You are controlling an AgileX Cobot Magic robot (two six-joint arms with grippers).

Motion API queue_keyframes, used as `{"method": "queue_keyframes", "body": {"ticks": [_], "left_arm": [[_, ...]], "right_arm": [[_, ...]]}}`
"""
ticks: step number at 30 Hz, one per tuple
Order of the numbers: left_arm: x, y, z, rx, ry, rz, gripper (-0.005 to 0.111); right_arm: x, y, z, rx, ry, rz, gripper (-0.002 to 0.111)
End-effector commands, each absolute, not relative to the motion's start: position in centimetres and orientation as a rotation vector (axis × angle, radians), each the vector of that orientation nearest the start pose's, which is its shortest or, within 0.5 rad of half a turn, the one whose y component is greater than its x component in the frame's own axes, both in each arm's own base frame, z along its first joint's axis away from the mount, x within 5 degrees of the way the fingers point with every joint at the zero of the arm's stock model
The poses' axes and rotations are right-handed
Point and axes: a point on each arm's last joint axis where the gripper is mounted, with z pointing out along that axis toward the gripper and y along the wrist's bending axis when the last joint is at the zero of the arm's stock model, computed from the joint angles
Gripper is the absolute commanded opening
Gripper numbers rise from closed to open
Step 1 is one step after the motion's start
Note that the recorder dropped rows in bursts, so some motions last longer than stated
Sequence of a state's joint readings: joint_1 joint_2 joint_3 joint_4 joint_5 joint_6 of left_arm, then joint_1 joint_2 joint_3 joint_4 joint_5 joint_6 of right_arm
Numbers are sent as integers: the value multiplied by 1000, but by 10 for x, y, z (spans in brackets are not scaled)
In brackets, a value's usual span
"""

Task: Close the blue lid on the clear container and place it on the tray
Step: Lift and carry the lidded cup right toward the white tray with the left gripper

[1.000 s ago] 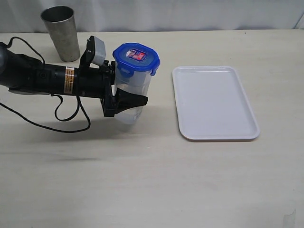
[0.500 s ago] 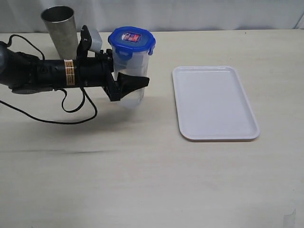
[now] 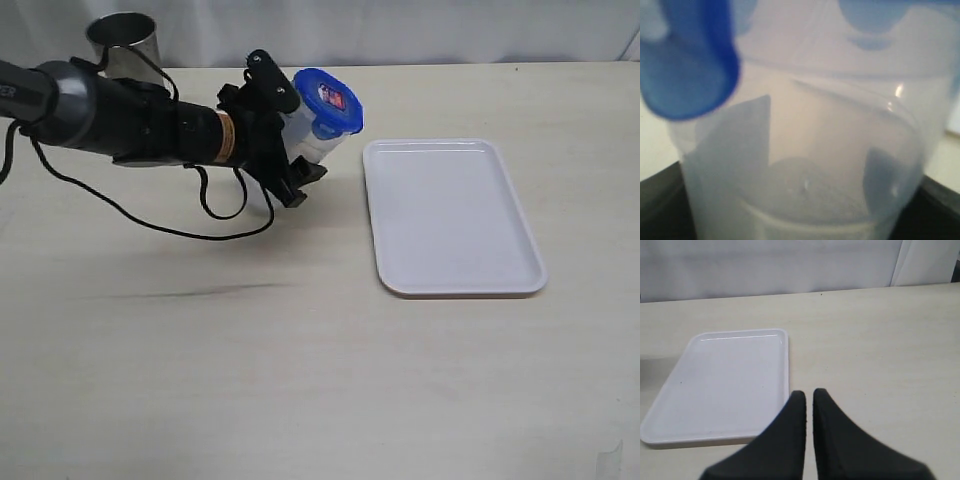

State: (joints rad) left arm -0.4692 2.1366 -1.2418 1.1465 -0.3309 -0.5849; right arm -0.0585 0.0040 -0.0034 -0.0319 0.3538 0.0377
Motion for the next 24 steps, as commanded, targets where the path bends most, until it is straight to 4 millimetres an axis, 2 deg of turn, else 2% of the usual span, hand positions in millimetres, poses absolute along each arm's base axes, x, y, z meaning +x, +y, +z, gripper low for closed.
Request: {"method": "queue_keyframes", "body": {"ticks": [1,6,12,16,21,24], "left_arm": [[387,-242,143,1257,1797,-177,0],[381,-268,153,1415,1710,58,0],[358,-299,155,1718,1416,248,0],[351,-307,156,1741,1379,358,0],[348,-308,164,1677,1387,651,0],[344,-311,168,1661,1355,747,0]], "right_arm": [[53,-4,182,79,1824,-48,5],[53,-4,182,79,1824,-48,5],[53,-4,182,79,1824,-48,5],[53,-4,182,79,1824,-48,5],[53,-4,182,79,1824,-48,5],[53,-4,182,79,1824,-48,5]]}}
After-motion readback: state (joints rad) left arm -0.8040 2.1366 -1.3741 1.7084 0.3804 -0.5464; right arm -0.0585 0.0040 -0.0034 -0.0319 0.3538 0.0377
